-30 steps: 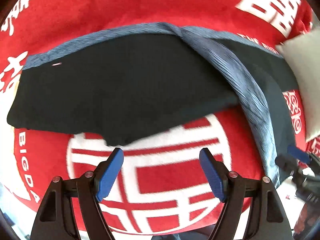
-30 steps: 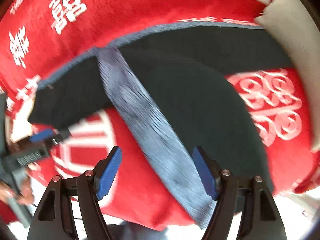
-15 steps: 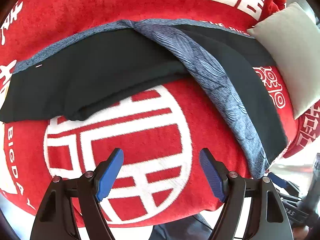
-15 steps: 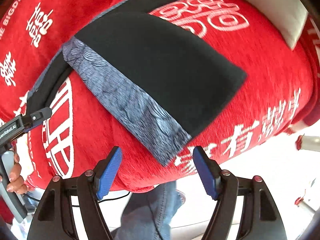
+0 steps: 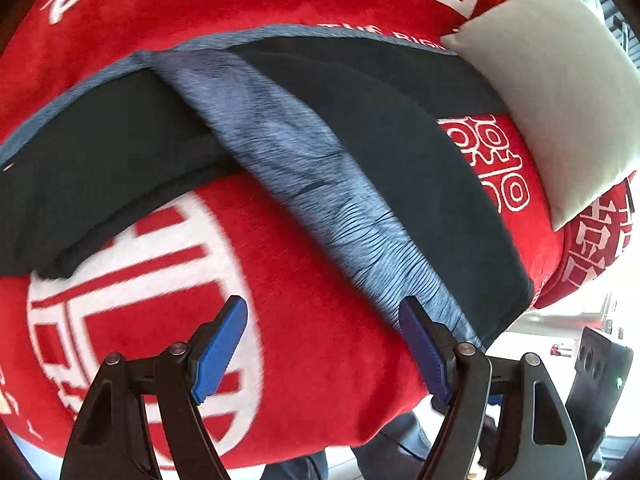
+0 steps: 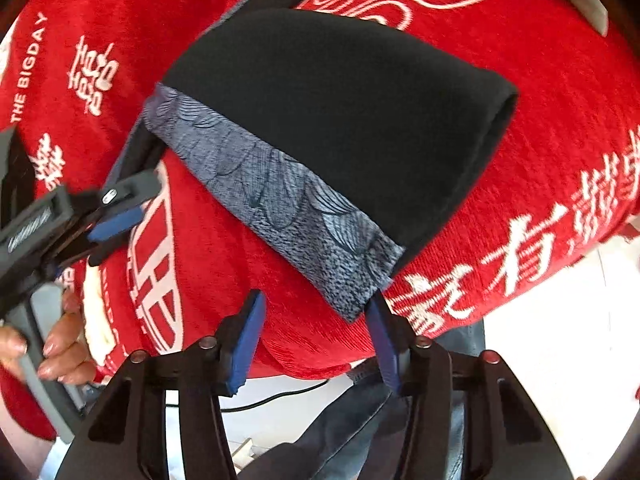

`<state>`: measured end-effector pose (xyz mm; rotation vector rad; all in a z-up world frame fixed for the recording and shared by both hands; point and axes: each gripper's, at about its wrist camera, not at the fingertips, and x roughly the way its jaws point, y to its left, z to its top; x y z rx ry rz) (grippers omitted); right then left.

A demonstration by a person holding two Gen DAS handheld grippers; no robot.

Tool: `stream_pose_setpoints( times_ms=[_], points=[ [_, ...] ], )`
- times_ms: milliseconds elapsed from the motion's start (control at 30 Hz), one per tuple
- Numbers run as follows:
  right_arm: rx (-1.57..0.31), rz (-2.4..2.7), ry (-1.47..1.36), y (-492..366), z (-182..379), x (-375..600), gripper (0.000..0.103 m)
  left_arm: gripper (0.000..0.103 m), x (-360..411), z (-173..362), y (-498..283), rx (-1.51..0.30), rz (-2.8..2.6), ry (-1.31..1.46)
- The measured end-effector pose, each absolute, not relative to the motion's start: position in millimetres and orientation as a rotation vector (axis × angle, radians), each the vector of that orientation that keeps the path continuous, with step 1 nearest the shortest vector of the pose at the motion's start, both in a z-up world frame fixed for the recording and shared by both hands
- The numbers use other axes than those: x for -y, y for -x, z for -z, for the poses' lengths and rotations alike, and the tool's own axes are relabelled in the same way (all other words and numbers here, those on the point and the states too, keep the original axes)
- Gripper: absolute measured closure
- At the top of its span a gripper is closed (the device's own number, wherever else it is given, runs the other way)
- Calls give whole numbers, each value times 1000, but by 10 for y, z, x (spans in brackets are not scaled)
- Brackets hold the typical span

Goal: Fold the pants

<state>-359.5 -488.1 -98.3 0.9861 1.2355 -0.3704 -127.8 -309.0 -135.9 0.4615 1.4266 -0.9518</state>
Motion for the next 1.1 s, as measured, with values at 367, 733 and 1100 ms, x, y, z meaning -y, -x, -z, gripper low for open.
stream_pose_setpoints(
  times_ms=[367,733,1100],
  points=[
    [-1234,277,-1080,3560,1091,5002,86,29,3426,1579,1326,-1521,943,-407],
    [-1173,165,-1181,3495,788,5304,98,97,3596,1306,1311,-1554,1017,-286],
    [-1043,124,-1037,2881,16,6389,98,97,4327,844,961,-1487,1050,-244]
  ],
)
